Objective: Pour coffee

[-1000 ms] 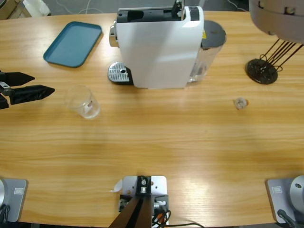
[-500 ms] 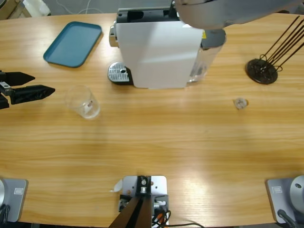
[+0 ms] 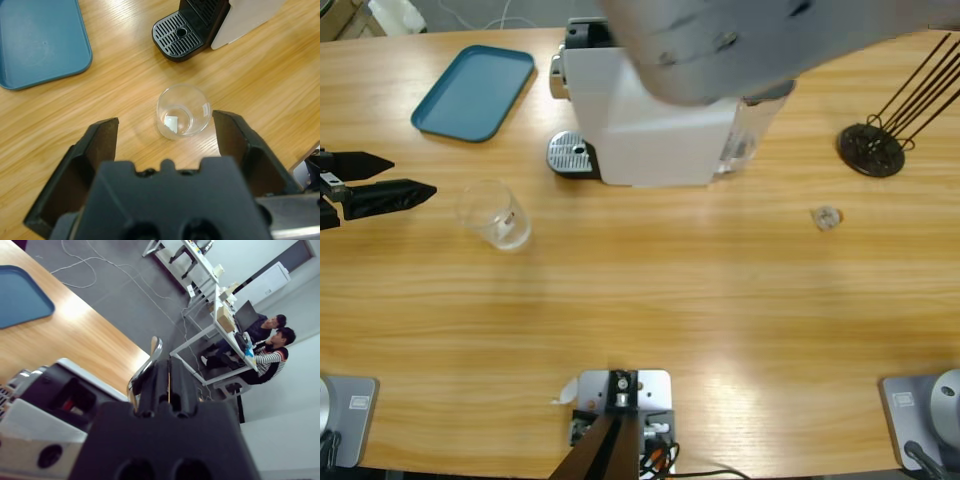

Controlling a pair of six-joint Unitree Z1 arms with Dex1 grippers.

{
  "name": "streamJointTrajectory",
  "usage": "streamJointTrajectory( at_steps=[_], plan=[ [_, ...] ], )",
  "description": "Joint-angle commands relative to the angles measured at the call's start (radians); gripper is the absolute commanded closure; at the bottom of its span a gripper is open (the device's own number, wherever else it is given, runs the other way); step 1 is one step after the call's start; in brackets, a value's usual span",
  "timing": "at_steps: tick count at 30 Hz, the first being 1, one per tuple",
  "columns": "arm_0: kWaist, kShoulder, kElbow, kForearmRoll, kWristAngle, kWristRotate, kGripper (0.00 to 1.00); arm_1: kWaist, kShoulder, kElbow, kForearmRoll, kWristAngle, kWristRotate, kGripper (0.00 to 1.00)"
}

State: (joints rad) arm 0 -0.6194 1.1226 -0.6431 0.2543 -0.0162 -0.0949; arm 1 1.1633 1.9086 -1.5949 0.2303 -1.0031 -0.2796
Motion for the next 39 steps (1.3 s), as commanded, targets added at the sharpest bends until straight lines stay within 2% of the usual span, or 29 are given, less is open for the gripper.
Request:
streamJointTrajectory(
  at_steps=[1, 25, 39],
  plan=[
    [-0.004, 0.028, 0.034, -0.009, -0.015, 0.01, 0.188, 0.042, 0.092, 0.013, 0.018, 0.046, 0.04, 1.0],
    [-0.004, 0.036, 0.035, -0.007, -0.015, 0.011, 0.188, 0.042, 0.16, 0.074, 0.015, 0.131, 0.202, 1.0],
    [-0.004, 0.039, 0.034, -0.007, -0.016, 0.011, 0.188, 0.038, 0.191, 0.081, -0.009, 0.161, 0.206, 1.0]
  ],
)
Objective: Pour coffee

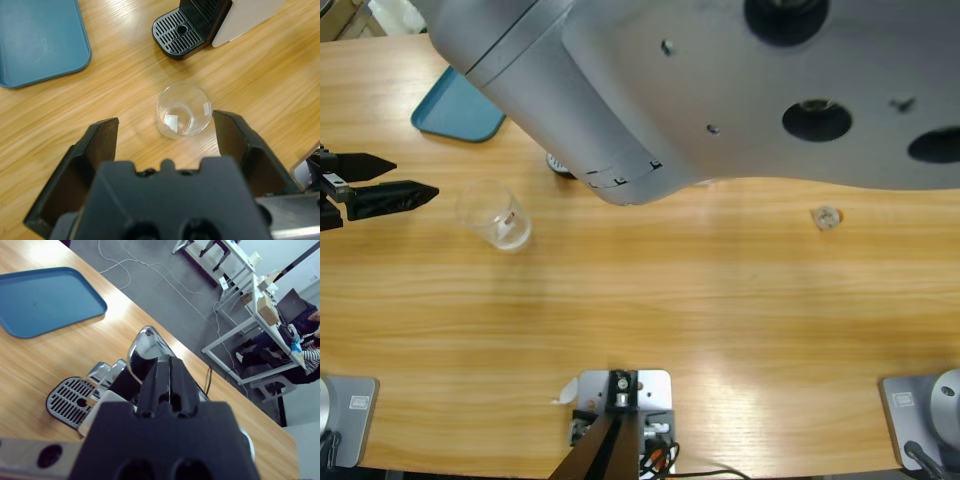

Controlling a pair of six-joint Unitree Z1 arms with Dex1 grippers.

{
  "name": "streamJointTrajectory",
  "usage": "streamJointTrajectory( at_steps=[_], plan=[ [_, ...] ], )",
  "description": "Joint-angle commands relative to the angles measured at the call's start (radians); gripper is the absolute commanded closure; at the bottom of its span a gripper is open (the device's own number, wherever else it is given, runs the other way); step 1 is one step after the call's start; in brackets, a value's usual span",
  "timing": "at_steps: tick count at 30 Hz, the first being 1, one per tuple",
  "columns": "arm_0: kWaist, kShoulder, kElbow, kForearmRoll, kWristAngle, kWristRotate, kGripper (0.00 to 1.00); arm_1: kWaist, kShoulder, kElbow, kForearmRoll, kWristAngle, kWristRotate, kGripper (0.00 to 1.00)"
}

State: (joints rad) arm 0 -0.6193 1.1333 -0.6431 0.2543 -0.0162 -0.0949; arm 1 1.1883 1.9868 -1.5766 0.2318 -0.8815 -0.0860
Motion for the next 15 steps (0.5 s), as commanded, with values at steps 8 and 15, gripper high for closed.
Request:
streamJointTrajectory(
  at_steps=[8, 15],
  plan=[
    [-0.005, 0.028, 0.036, -0.006, -0.017, 0.011, 0.188, -0.012, 0.136, 0.075, -0.028, 0.046, 0.02, 1.0],
    [-0.004, 0.028, 0.035, -0.004, -0.018, 0.011, 0.188, -0.012, 0.142, 0.117, -0.045, 0.053, 0.053, 1.0]
  ],
)
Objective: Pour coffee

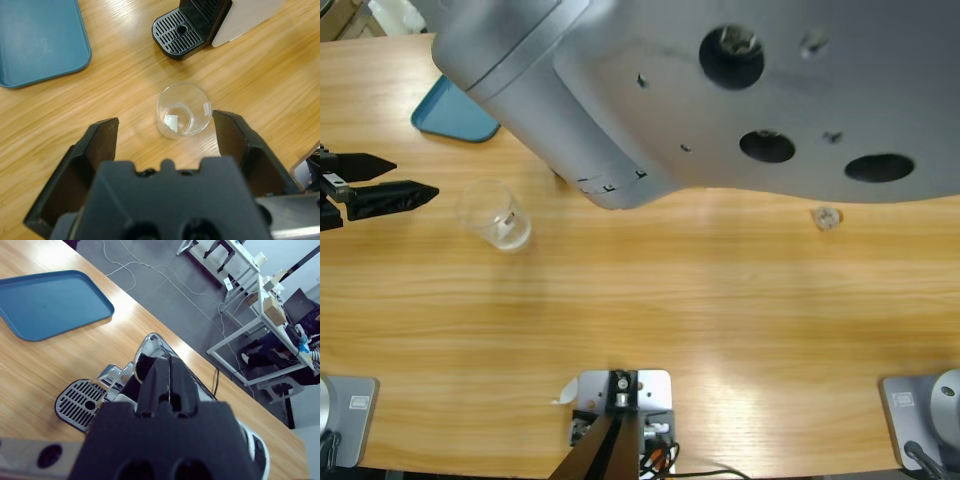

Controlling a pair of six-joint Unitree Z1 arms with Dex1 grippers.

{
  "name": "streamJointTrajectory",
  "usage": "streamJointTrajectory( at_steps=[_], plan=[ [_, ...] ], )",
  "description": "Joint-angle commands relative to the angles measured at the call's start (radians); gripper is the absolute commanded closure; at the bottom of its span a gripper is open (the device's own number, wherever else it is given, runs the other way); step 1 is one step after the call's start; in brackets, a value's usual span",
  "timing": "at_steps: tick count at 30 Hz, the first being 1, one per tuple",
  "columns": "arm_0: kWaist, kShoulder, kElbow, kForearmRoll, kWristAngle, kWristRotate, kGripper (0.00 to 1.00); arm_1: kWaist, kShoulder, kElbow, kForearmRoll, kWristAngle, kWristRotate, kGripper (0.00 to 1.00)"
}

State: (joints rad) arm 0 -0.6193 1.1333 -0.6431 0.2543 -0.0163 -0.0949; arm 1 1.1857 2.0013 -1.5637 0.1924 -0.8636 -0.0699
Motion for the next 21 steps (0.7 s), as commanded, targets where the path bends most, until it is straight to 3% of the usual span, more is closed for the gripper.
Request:
streamJointTrajectory(
  at_steps=[1, 21],
  plan=[
    [-0.005, 0.028, 0.035, -0.003, -0.017, 0.011, 0.188, -0.009, 0.128, 0.112, -0.006, 0.035, 0.043, 1.0],
    [-0.005, 0.029, 0.034, 0.002, -0.017, 0.01, 0.188, -0.009, 0.166, 0.145, -0.053, 0.062, 0.073, 1.0]
  ],
)
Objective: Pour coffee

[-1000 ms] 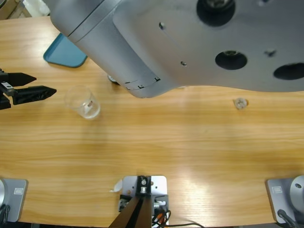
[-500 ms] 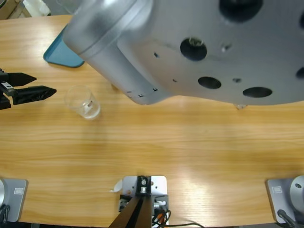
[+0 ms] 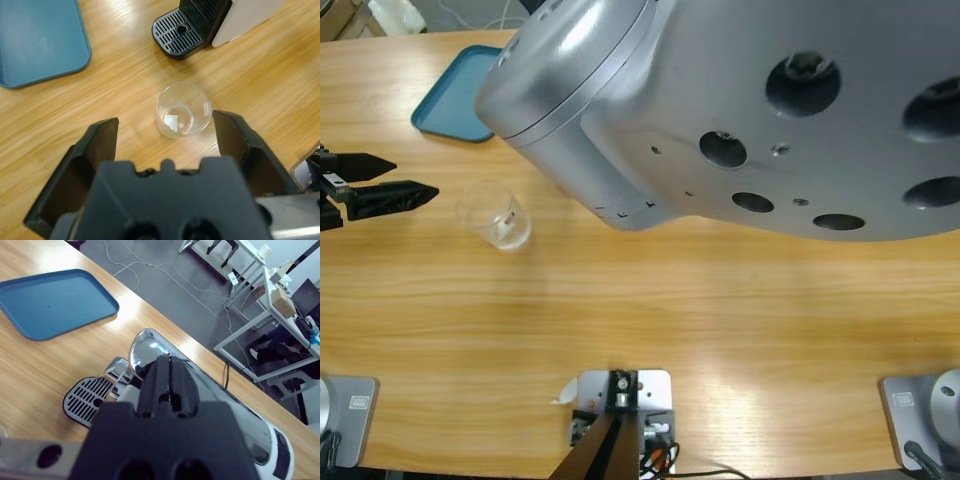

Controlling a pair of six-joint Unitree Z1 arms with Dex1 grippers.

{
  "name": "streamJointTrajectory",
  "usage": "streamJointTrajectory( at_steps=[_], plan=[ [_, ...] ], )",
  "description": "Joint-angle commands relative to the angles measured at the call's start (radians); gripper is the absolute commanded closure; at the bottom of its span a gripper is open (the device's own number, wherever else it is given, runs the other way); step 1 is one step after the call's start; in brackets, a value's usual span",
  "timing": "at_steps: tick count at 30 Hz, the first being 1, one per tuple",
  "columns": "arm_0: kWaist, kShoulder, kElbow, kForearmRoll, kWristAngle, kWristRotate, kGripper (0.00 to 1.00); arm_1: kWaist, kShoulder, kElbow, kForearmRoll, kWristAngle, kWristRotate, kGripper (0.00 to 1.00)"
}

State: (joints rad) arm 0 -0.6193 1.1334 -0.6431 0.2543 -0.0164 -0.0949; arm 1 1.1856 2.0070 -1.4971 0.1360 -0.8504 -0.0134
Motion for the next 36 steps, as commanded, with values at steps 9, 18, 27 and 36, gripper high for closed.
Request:
streamJointTrajectory(
  at_steps=[9, 18, 27, 36],
  plan=[
    [-0.005, 0.036, 0.033, 0.0, -0.017, 0.011, 0.188, -0.01, 0.142, 0.077, -0.001, 0.039, -0.003, 1.0],
    [-0.005, 0.043, 0.029, -0.001, -0.017, 0.011, 0.159, -0.05, -0.076, 0.042, 0.03, -0.006, -0.119, 0.73],
    [-0.005, 0.024, 0.028, -0.014, -0.023, 0.024, 0.013, -0.077, -0.44, 0.067, 0.356, 0.083, -0.02, 0.0],
    [-0.026, 0.114, 0.019, -0.035, -0.027, 0.062, 0.018, -0.187, -0.789, 0.414, 0.577, 0.423, 0.211, 0.0]
  ],
)
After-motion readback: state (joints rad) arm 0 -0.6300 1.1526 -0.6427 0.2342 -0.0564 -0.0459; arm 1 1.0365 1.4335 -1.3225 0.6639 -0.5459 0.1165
